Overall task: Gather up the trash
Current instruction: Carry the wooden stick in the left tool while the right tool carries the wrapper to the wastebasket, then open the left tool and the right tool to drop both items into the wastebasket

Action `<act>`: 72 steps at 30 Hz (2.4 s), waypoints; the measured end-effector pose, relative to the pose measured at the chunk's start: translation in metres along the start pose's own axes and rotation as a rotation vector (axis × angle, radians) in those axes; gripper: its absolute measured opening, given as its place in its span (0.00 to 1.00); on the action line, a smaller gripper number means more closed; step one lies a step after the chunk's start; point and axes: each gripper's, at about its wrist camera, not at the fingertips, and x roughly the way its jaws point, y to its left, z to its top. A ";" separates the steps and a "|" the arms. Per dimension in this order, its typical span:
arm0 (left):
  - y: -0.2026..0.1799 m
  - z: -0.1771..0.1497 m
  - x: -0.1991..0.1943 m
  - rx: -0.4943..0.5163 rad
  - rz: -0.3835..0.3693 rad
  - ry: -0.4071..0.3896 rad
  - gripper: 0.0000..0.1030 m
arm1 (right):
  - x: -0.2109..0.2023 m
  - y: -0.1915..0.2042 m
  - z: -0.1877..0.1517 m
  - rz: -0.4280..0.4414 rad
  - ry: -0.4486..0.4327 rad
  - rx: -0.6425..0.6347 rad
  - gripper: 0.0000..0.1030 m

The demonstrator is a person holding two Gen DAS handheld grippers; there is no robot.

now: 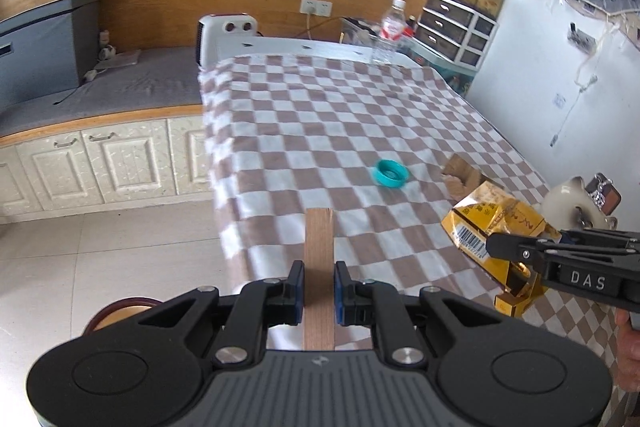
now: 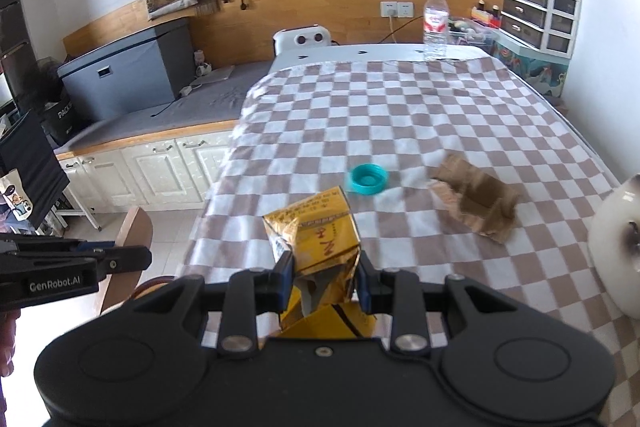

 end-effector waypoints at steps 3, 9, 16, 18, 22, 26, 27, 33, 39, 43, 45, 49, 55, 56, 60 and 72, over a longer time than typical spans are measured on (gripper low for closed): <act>0.026 0.001 -0.009 -0.014 0.003 -0.005 0.15 | 0.004 0.026 0.002 0.007 0.003 -0.008 0.31; 0.080 -0.001 -0.020 -0.044 0.020 -0.001 0.15 | 0.021 0.083 0.005 0.031 0.022 -0.032 0.31; 0.146 -0.009 -0.029 -0.099 0.055 0.014 0.15 | 0.049 0.145 0.008 0.067 0.055 -0.071 0.31; 0.164 -0.010 -0.029 -0.116 0.067 0.020 0.15 | 0.057 0.161 0.008 0.079 0.064 -0.083 0.31; 0.196 -0.012 -0.027 -0.148 0.089 0.032 0.15 | 0.075 0.189 0.008 0.095 0.088 -0.106 0.31; 0.225 -0.015 -0.020 -0.188 0.108 0.052 0.15 | 0.095 0.210 0.008 0.110 0.122 -0.124 0.31; 0.232 -0.017 -0.018 -0.200 0.112 0.059 0.15 | 0.100 0.215 0.007 0.114 0.132 -0.128 0.31; 0.274 -0.032 0.008 -0.290 0.125 0.125 0.15 | 0.138 0.234 0.007 0.129 0.201 -0.159 0.31; 0.302 -0.062 0.061 -0.355 0.086 0.265 0.15 | 0.181 0.245 0.004 0.145 0.282 -0.193 0.31; 0.308 -0.090 0.105 -0.352 0.041 0.394 0.15 | 0.215 0.249 -0.004 0.159 0.357 -0.192 0.31; 0.308 -0.101 0.126 -0.349 0.020 0.446 0.15 | 0.233 0.251 -0.010 0.166 0.396 -0.195 0.31; 0.312 -0.122 0.161 -0.370 -0.017 0.529 0.15 | 0.266 0.256 -0.021 0.175 0.469 -0.198 0.31; 0.311 -0.150 0.215 -0.343 -0.093 0.652 0.15 | 0.304 0.259 -0.038 0.188 0.551 -0.197 0.31; 0.310 -0.155 0.223 -0.339 -0.109 0.681 0.15 | 0.309 0.259 -0.040 0.190 0.563 -0.194 0.31; 0.305 -0.174 0.248 -0.332 -0.167 0.783 0.17 | 0.330 0.257 -0.049 0.193 0.611 -0.174 0.32; 0.305 -0.194 0.248 -0.391 -0.105 0.768 0.44 | 0.370 0.250 -0.082 0.218 0.759 -0.099 0.32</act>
